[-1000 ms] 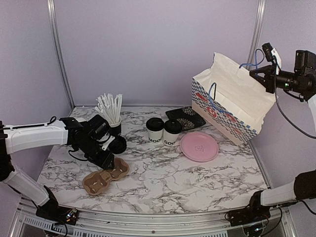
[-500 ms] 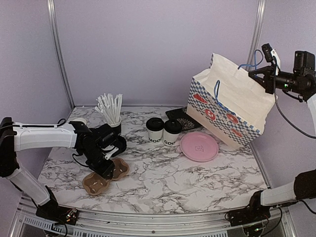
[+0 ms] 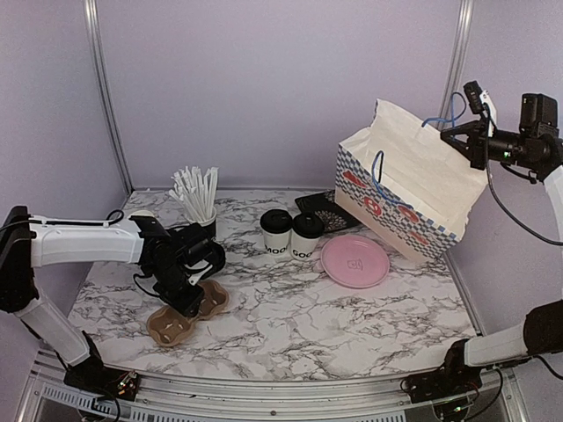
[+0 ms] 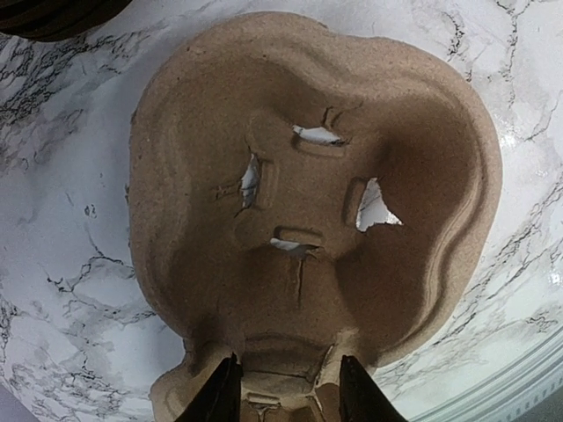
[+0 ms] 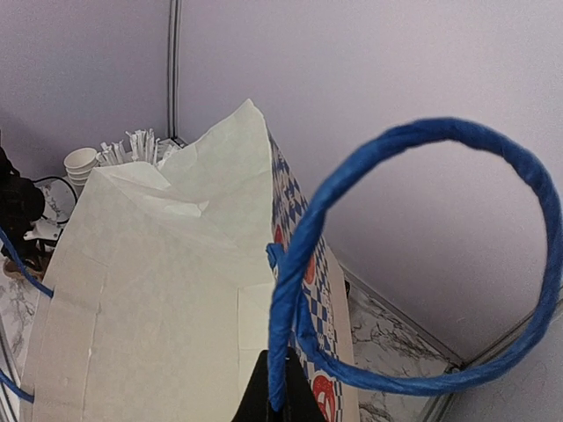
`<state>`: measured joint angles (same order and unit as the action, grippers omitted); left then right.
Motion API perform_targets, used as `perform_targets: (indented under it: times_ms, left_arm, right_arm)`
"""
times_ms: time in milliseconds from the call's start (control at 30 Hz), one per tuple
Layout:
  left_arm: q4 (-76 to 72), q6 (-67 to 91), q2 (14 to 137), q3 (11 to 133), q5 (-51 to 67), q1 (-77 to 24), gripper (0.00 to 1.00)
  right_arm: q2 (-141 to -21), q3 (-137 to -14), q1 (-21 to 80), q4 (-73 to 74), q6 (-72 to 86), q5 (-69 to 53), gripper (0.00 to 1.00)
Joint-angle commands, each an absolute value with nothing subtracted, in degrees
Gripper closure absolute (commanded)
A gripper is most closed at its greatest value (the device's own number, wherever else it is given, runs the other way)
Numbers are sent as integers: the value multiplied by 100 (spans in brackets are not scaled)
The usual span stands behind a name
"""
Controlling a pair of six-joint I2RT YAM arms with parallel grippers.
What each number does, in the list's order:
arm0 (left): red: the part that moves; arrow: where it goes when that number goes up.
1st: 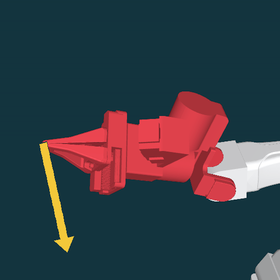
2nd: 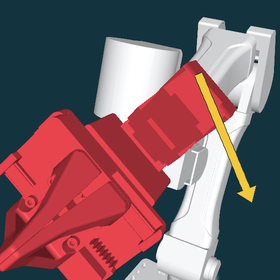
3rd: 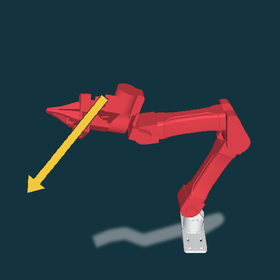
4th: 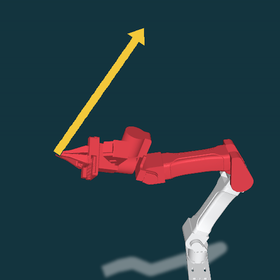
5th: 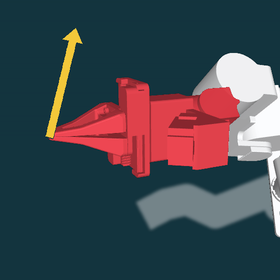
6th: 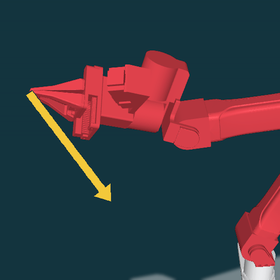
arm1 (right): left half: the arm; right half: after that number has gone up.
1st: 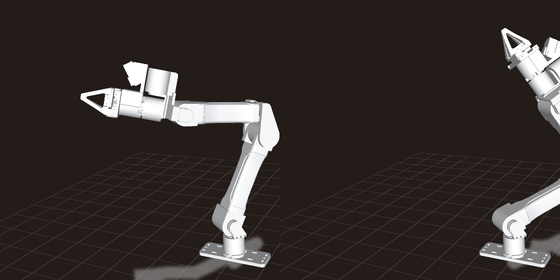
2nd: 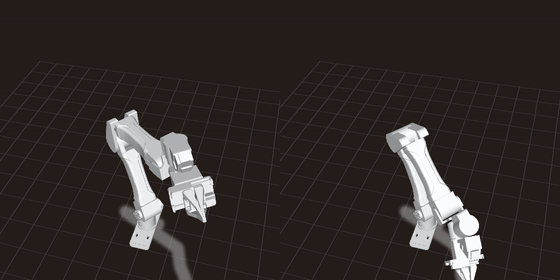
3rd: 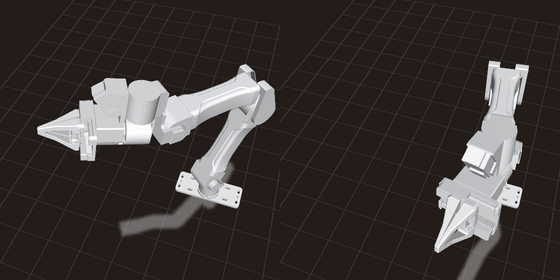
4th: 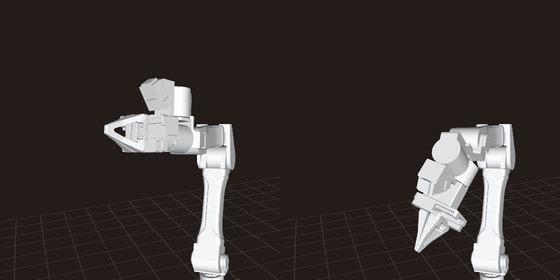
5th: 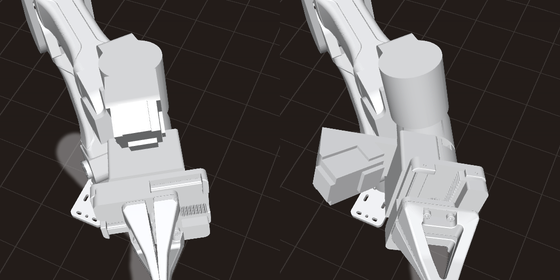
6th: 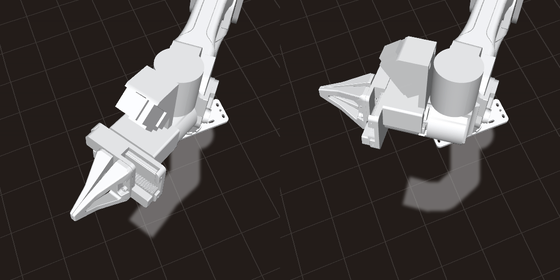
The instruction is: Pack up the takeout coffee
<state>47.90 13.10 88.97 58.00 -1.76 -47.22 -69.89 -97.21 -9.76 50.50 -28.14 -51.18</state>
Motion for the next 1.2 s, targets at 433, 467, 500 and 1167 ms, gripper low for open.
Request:
perform_targets:
  times_ms: [433,467,500,1167]
  left_arm:
    - [4988,1449,9048,5930,-389,-4775,57]
    - [4991,1458,9071,5920,-402,-4773,58]
    - [4985,1467,9078,5916,-414,-4772,59]
    - [5063,1515,9153,6035,-342,-4781,75]
  right_arm:
    - [-6939,-9668,-932,4799,-2714,-5267,100]
    - [-6943,-9661,-932,4799,-2713,-5266,100]
    - [-6936,-9648,-932,4799,-2716,-5266,100]
    - [-6857,-9437,-925,4727,-2639,-5380,100]
